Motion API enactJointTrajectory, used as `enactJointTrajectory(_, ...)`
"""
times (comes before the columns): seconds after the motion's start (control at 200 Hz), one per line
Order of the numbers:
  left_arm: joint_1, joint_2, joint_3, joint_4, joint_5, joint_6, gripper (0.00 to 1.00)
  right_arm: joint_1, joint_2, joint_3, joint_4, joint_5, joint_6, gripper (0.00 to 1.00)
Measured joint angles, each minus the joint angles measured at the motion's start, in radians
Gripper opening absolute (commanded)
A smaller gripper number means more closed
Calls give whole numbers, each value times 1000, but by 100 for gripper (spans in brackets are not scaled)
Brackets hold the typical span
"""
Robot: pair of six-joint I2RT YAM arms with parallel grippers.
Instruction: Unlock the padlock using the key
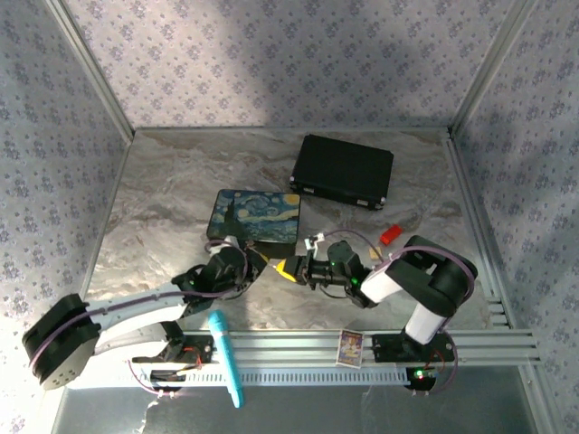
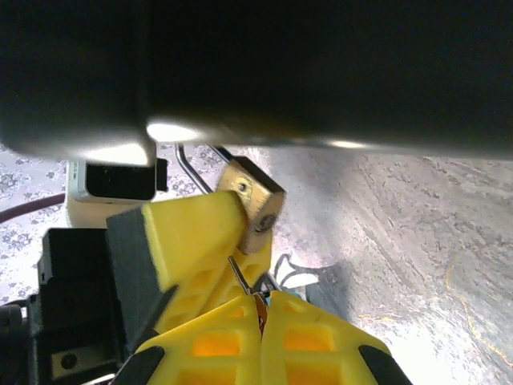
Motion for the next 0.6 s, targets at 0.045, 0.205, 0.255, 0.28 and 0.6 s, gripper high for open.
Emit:
enactJointTrajectory(0.045,3,-15,-3,10,-1,-5,0,-1,-1,-4,3,0,2,0)
enactJointTrajectory(0.205,7,-47,-6,24,0,-19,0,-3,3,-5,18,-1,7,0)
enactJointTrajectory(0.255,7,-55,-6,24,0,-21,0,-3,10,-5,34,0,11,0)
enactJointTrajectory(0.28,8,-58,-6,24,0,-23,0,-3,12,-5,38,0,14,0)
enactJointTrajectory(0.6,13,-63,-27,34,0,-39,0,-3,16,-5,47,18,19,0)
